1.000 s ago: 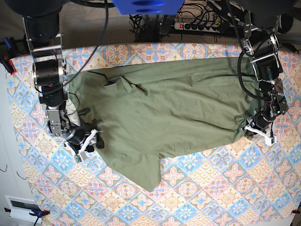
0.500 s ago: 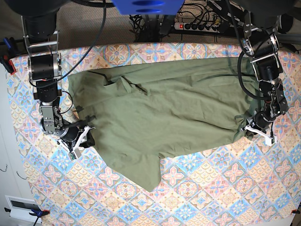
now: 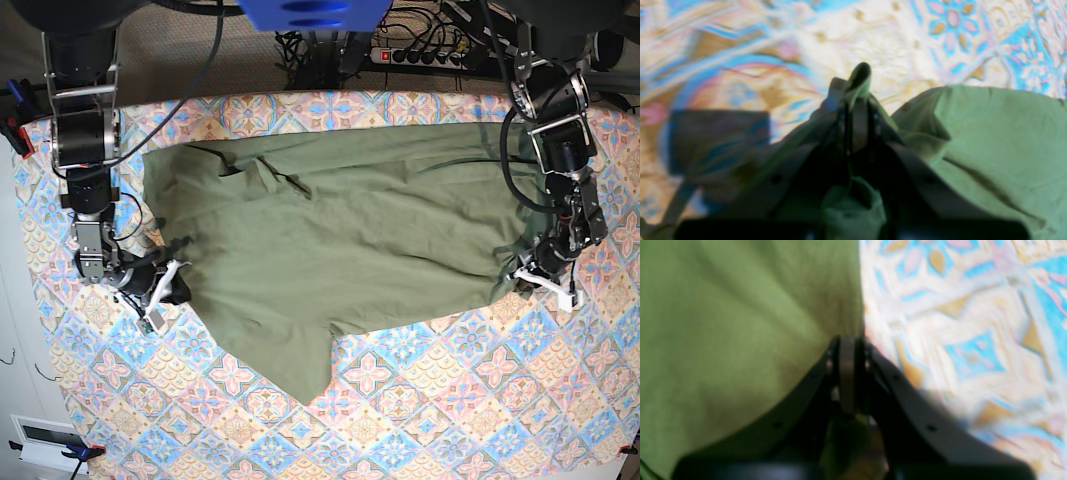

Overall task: Layout the t-shirt on the table in an organized manner, then fold the t-shirt properly
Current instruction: 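Hold the shirt edge with both grippers and lift it slightly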

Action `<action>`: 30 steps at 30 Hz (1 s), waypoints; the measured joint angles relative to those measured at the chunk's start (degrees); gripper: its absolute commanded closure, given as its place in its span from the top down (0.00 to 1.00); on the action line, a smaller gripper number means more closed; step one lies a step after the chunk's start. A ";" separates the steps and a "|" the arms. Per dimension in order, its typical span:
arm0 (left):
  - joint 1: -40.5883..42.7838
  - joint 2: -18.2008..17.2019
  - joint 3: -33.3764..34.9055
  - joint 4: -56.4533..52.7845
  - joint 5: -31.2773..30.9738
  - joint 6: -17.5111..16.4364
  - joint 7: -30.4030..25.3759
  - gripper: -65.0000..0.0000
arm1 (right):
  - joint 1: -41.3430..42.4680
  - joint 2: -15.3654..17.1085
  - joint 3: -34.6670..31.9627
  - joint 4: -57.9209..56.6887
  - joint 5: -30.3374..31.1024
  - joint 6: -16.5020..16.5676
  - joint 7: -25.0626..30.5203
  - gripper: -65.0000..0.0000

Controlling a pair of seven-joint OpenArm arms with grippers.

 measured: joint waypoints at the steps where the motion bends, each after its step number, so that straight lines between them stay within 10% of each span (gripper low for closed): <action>1: -0.13 0.28 0.13 0.00 0.00 -0.28 -0.02 0.00 | -0.02 0.74 0.02 0.15 -0.39 -0.07 -0.26 0.02; 30: -1.03 4.22 9.62 0.61 -1.05 -0.33 -2.67 0.00 | -5.18 4.11 7.63 2.38 0.68 -0.44 -1.29 0.03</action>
